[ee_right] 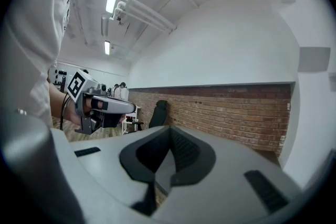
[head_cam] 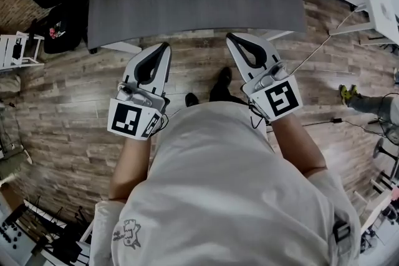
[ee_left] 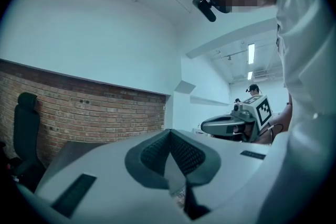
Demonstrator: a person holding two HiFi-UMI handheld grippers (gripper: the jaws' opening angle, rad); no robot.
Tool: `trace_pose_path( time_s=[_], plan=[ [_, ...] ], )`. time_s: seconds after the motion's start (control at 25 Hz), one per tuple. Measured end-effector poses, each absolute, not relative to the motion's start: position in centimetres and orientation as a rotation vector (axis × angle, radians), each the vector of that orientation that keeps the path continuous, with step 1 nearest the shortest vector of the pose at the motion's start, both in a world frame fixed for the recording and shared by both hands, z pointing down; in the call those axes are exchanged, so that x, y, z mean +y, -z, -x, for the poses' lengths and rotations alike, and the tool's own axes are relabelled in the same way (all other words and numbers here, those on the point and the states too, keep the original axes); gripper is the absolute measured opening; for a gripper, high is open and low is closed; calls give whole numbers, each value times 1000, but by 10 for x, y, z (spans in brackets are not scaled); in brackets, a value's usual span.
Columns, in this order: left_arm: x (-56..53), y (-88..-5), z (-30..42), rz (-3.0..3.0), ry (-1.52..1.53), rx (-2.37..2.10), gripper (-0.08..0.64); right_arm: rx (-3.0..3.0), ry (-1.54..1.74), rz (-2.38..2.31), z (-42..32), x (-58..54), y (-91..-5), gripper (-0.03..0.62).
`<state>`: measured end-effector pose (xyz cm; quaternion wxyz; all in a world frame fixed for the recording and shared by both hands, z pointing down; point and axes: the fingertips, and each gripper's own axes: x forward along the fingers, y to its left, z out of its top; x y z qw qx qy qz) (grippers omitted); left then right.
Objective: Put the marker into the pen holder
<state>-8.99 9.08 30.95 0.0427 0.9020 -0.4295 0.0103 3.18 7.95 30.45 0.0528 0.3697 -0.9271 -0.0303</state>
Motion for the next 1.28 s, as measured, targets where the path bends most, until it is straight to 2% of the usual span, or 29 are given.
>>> trace_pose_path(
  time_s=[0.48,1.28],
  plan=[
    [157,-315,136,-2768,5,-1290,12,-2808,106,-1187,12,154,-311,5],
    [172,-308,153,-2771,58,-1272,12,-2790,198,-1163,31,168,-304,5]
  ],
)
